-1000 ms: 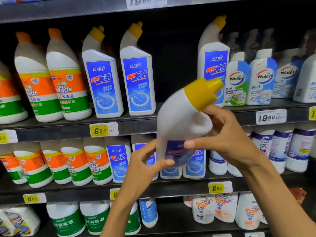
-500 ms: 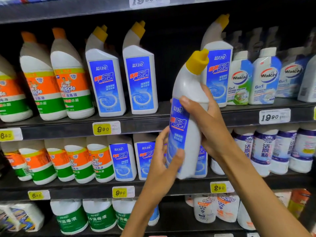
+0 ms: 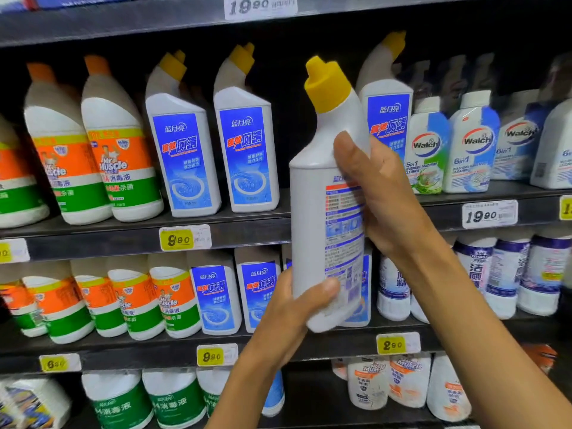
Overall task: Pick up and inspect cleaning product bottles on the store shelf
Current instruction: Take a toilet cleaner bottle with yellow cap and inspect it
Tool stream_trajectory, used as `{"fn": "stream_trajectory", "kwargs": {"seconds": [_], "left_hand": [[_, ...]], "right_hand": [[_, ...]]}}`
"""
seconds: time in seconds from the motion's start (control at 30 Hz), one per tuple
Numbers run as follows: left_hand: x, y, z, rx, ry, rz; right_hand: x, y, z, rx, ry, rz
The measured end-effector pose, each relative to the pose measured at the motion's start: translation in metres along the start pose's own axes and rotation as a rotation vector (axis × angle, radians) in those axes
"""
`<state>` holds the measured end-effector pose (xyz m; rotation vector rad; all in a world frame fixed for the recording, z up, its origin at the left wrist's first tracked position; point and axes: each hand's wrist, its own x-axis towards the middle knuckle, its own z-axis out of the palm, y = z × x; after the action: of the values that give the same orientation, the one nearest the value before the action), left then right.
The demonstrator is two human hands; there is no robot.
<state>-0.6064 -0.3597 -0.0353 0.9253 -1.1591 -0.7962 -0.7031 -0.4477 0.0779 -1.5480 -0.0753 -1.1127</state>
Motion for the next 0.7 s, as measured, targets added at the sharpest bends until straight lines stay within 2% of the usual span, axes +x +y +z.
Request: {"fn": "stream_trajectory", "kwargs": {"seconds": [0.13, 0.2, 0.27, 0.33, 0.47, 0.53, 0.6, 0.7], "left_hand": [[0.023, 0.012, 0.001, 0.127, 0.255, 0.188], [0.036, 0.023, 0.003, 0.204, 0.310, 0.271], [0.046, 0.032, 0.004, 0.219, 0.331, 0.297], [0.054, 0.039, 0.002, 0.098, 0.294, 0.248], [0.057, 0.040, 0.000, -0.313, 0.089, 0.095], [0.061, 0.038, 0.005, -0.375, 0.062, 0.035], [0.068, 0.038, 0.007, -0.203, 0.143, 0.069], [0.082, 0.049, 0.001, 0.180, 0.313, 0.248]], "right_hand": [[0.011, -0.007, 0.008, -0.107, 0.181, -0.111], [0.021, -0.013, 0.010, -0.126, 0.253, -0.122], [0.032, -0.020, 0.007, -0.104, 0.256, -0.101], [0.041, -0.025, -0.001, -0.006, 0.186, -0.024], [0.049, -0.021, -0.009, 0.212, 0.041, 0.205], [0.052, -0.017, -0.005, 0.276, 0.028, 0.244], [0.056, -0.016, 0.000, 0.249, 0.060, 0.179], [0.065, -0.016, 0.004, 0.065, 0.157, -0.049]]}}
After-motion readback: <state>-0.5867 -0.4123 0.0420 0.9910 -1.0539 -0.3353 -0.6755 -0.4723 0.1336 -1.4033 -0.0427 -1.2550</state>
